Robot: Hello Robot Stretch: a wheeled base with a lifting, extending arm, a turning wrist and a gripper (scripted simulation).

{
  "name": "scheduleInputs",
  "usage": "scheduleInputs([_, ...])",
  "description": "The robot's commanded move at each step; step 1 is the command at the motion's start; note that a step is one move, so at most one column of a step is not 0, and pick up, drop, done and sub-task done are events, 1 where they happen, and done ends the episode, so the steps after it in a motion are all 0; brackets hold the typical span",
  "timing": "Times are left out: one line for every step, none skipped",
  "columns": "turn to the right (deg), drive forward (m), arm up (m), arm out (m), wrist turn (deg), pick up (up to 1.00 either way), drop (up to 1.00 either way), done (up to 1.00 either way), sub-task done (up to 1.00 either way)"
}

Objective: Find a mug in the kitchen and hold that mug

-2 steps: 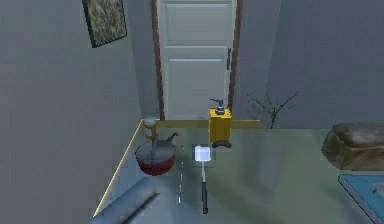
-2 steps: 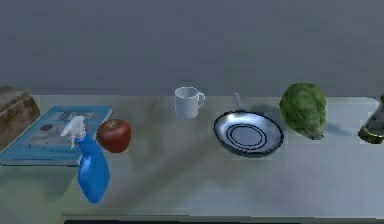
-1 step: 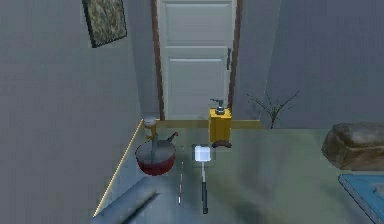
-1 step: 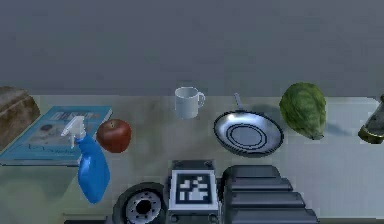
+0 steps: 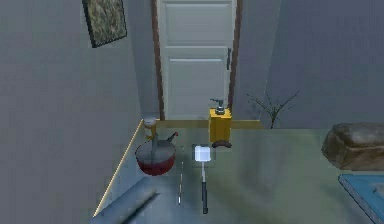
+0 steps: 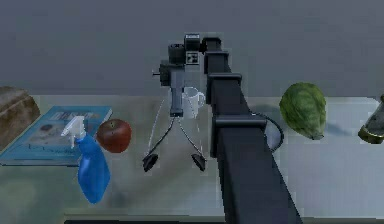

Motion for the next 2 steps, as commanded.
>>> scheduleInputs([0.0, 0.0, 0.0, 0.0, 45.0, 0.0, 0.0, 0.0, 0.0])
scheduleInputs([0.0, 0.0, 0.0, 0.0, 45.0, 0.0, 0.0, 0.0, 0.0])
